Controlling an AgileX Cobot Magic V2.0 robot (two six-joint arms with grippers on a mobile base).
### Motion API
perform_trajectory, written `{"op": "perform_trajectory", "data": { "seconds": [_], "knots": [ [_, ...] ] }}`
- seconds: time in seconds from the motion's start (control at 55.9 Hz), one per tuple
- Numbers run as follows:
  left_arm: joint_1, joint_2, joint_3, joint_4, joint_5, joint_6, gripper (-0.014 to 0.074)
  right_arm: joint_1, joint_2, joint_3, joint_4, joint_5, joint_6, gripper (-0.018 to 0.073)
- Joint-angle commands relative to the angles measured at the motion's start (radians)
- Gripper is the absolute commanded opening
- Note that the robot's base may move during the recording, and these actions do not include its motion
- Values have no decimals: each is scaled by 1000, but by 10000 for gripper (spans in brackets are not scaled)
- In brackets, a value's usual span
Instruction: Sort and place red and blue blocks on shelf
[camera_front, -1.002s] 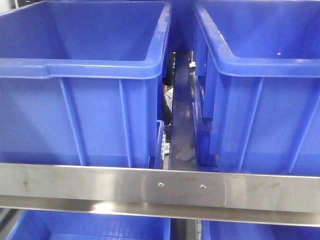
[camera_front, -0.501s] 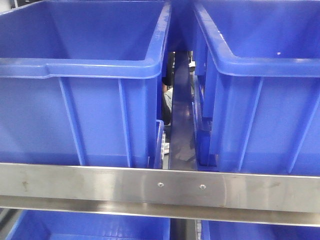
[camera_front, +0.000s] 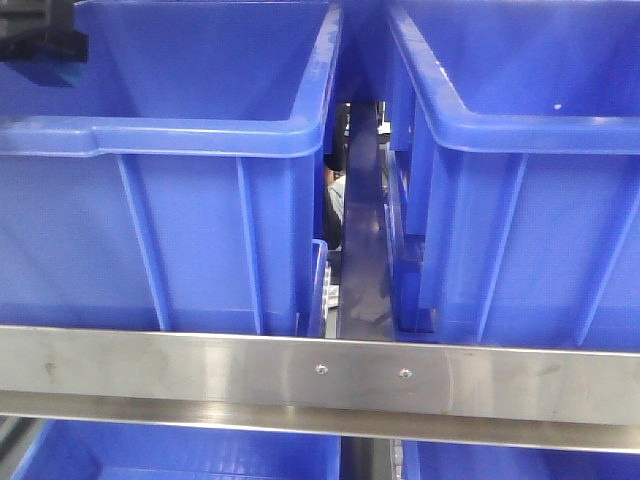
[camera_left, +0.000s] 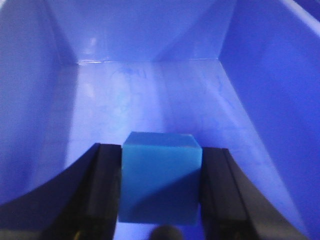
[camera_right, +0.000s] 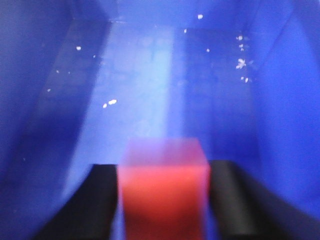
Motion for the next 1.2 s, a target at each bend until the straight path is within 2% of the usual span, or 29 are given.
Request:
{"op": "perform_trajectory", "data": {
  "seconds": [0.0, 0.089, 0.537, 0.609, 0.662, 0.913, 1.002, 1.181],
  "knots": [
    [-7, -24, -76, -9, -17, -4, 507, 0, -15, -39, -3, -88, 0, 626],
    [-7, -24, -102, -9, -12, -4, 585, 0, -15, -39, -2, -87, 0, 624],
    [-7, -39, -107, -9, -4, -4, 574, 0, -33, -39, -2, -79, 0, 622],
    [-7, -61, -107, -9, -4, -4, 526, 0, -60, -39, -2, -78, 0, 585],
    [-7, -85, -107, -9, -4, -4, 459, 0, -91, -39, -2, -78, 0, 534],
    [-7, -192, -107, -9, 51, -4, 71, 0, -225, -27, -3, -32, 0, 165],
    [-7, -226, -100, -9, 87, -4, 93, 0, -261, -10, -15, -35, 0, 41],
    [7, -314, -41, -6, 153, -4, 86, 0, -343, 58, -58, -35, 0, 58]
  ]
}}
